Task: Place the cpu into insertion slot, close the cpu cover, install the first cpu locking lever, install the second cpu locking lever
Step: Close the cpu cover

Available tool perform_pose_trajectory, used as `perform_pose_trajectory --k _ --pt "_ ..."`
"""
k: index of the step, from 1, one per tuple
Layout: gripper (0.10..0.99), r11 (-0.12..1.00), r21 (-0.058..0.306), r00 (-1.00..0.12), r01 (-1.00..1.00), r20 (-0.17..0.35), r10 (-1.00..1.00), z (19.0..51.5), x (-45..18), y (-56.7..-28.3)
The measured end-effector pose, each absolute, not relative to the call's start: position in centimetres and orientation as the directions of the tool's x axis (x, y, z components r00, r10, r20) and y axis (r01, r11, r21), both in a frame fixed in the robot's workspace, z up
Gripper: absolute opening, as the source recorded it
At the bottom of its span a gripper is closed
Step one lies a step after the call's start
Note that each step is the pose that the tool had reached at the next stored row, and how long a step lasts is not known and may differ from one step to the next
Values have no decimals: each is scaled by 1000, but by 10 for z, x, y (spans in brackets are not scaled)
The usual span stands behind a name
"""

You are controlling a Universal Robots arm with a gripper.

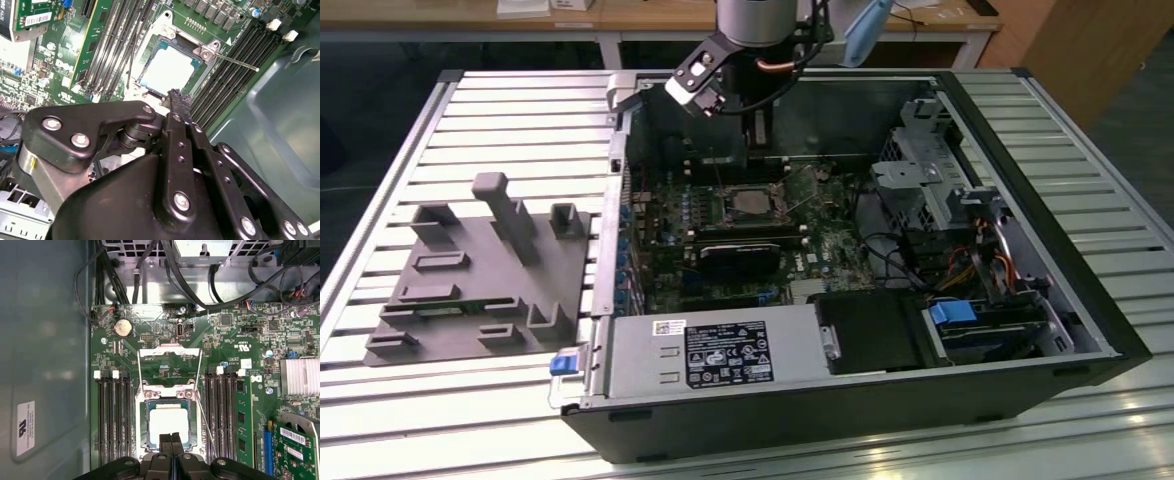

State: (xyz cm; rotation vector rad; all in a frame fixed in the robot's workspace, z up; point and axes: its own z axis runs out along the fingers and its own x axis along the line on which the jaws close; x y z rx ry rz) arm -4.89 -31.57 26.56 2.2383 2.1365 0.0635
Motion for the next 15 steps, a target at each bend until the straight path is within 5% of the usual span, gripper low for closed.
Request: perform_pose_trajectory --k 15 --pt "102 -46 62 47 997 -3 999 267 -42 -315"
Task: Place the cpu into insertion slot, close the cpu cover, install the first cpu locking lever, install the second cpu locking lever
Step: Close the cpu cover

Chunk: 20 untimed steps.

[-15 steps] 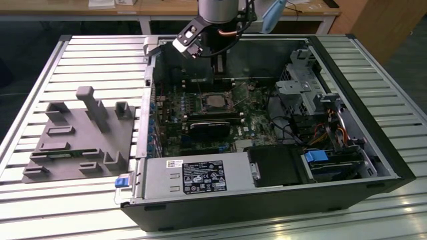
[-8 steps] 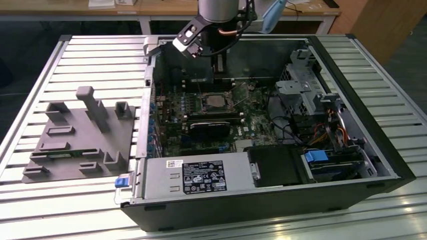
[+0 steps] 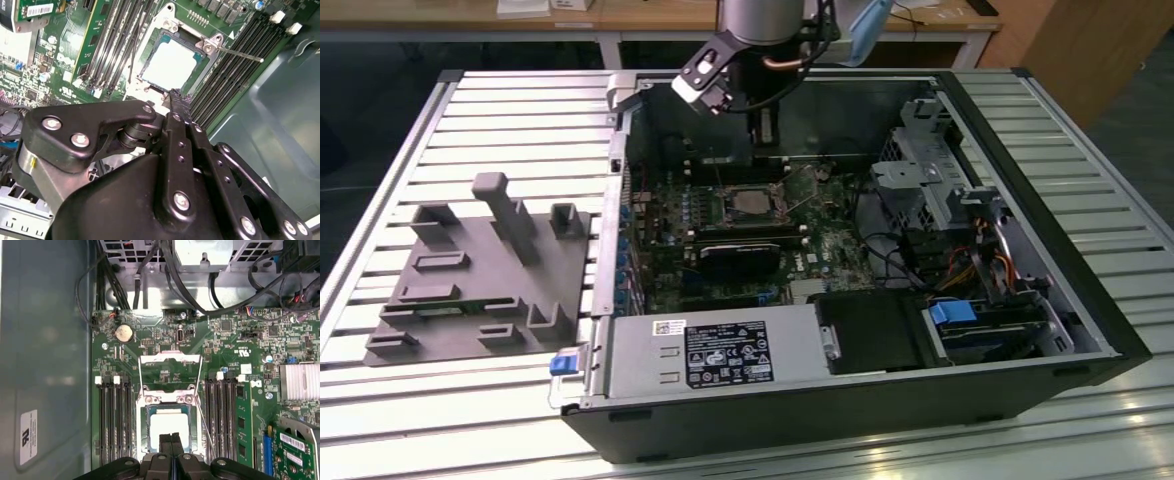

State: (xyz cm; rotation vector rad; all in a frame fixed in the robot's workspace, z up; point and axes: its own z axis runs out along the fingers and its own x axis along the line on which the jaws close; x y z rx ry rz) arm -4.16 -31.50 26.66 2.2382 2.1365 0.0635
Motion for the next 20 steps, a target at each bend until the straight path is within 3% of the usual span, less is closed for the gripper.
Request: perform_pose_trajectory --k 20 --pt "102 -46 62 46 997 -3 999 267 -22 -313"
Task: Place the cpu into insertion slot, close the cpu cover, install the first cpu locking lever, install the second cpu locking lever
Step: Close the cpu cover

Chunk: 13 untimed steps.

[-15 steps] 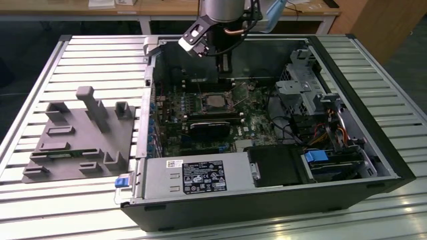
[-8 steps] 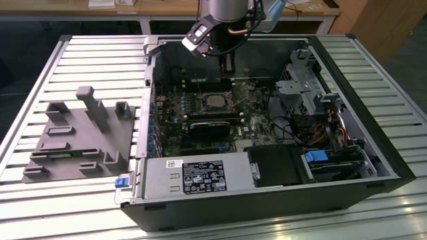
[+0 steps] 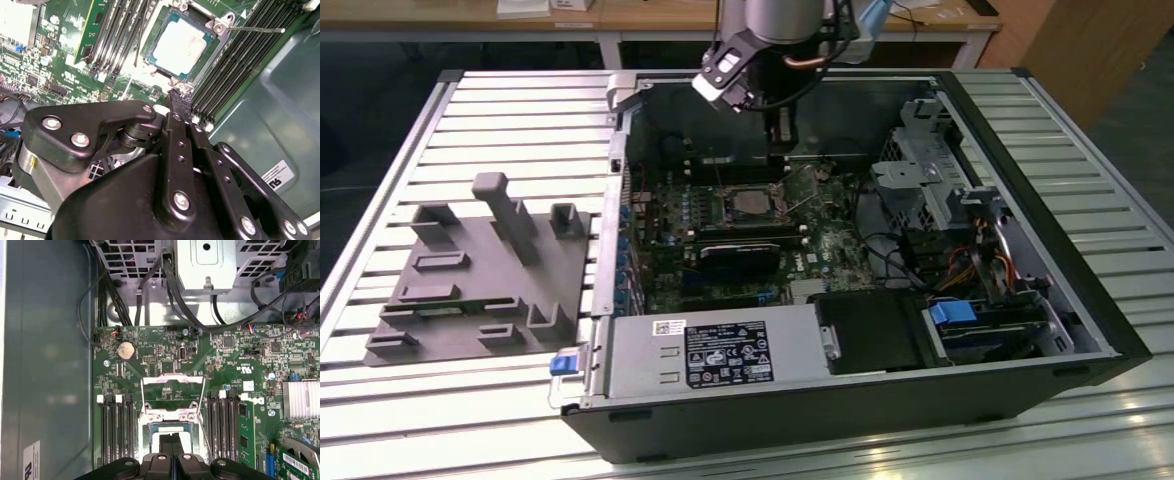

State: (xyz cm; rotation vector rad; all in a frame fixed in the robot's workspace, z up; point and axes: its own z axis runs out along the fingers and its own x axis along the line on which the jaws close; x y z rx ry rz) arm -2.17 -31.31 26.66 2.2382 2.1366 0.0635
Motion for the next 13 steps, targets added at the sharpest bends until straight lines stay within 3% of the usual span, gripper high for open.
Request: perform_pose_trajectory --k 13 --pt "102 -46 62 47 997 -3 999 267 -4 -310"
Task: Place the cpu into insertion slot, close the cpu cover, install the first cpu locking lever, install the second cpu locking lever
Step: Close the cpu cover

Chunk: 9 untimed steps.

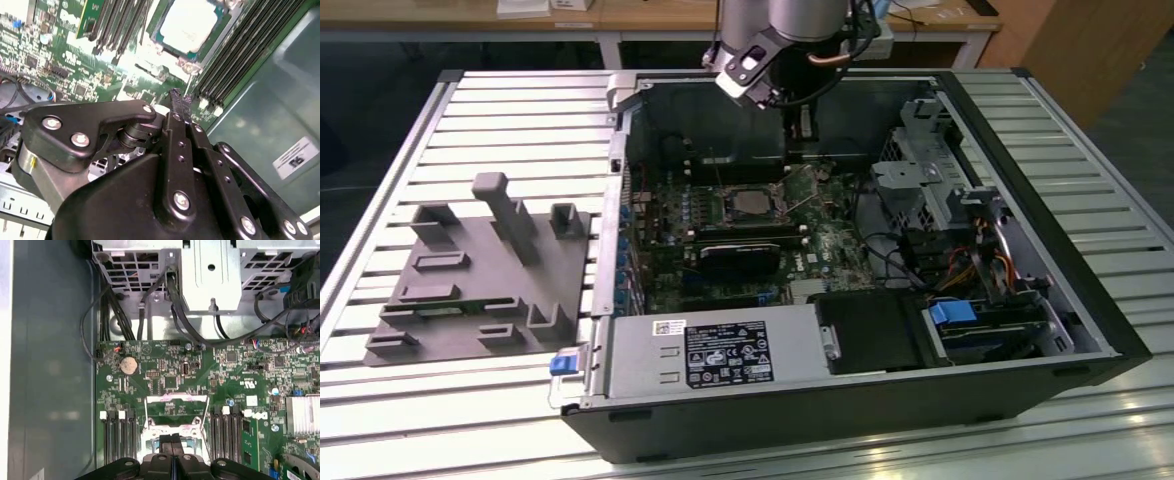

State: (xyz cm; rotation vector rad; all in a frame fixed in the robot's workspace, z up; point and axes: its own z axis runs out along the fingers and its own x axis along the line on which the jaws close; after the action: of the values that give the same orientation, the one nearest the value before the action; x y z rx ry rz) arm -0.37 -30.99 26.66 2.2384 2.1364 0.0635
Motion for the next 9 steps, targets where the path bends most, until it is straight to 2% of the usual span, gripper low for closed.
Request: perform_pose_trajectory --k 9 --pt "102 -46 62 47 997 -3 999 267 22 -306"
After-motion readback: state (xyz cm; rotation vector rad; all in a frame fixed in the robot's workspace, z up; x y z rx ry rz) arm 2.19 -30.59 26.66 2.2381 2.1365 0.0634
